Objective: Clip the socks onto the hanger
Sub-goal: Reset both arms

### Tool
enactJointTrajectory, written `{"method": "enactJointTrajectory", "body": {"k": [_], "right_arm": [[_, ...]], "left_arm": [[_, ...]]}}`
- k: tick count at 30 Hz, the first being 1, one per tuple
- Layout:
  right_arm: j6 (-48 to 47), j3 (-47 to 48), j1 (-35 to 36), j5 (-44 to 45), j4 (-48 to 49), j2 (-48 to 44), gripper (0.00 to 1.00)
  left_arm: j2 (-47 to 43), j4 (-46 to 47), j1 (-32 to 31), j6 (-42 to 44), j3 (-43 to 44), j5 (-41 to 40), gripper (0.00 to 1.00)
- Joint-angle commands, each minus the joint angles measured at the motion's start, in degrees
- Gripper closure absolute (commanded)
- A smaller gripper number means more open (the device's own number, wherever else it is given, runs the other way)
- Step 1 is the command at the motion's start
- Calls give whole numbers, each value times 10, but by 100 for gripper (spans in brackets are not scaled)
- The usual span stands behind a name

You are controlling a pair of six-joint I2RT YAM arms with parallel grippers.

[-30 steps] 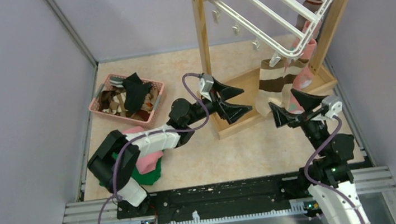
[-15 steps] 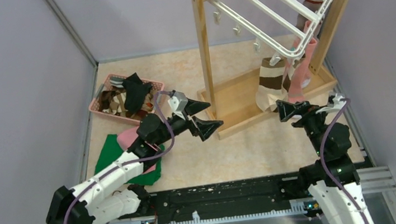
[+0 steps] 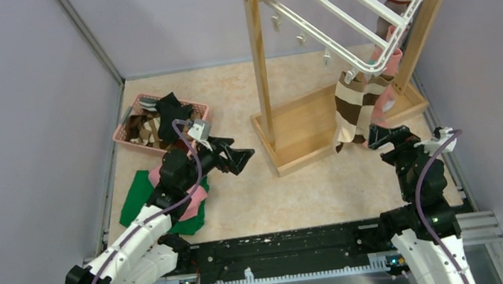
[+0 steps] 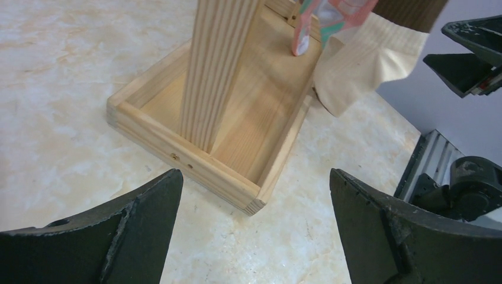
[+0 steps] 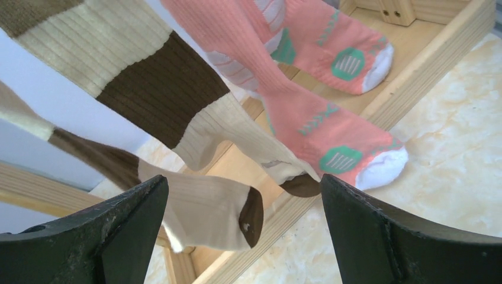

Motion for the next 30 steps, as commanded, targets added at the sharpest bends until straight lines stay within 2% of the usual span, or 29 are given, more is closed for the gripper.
{"method": "enactJointTrajectory", "body": {"k": [1, 21, 27, 30], "right_arm": [[6, 30, 2, 38, -7, -3, 1], [-32, 57, 6, 91, -1, 11, 1], [-61, 92, 6, 167, -3, 17, 1], [-85, 133, 7, 218, -15, 44, 1]], "left_arm": [[-30, -6, 5, 12, 0, -41, 1], [-73, -18, 6, 35, 3, -58, 1], [-92, -46, 9, 54, 19, -73, 1], [-89, -46, 25, 50, 33, -36, 1]]}}
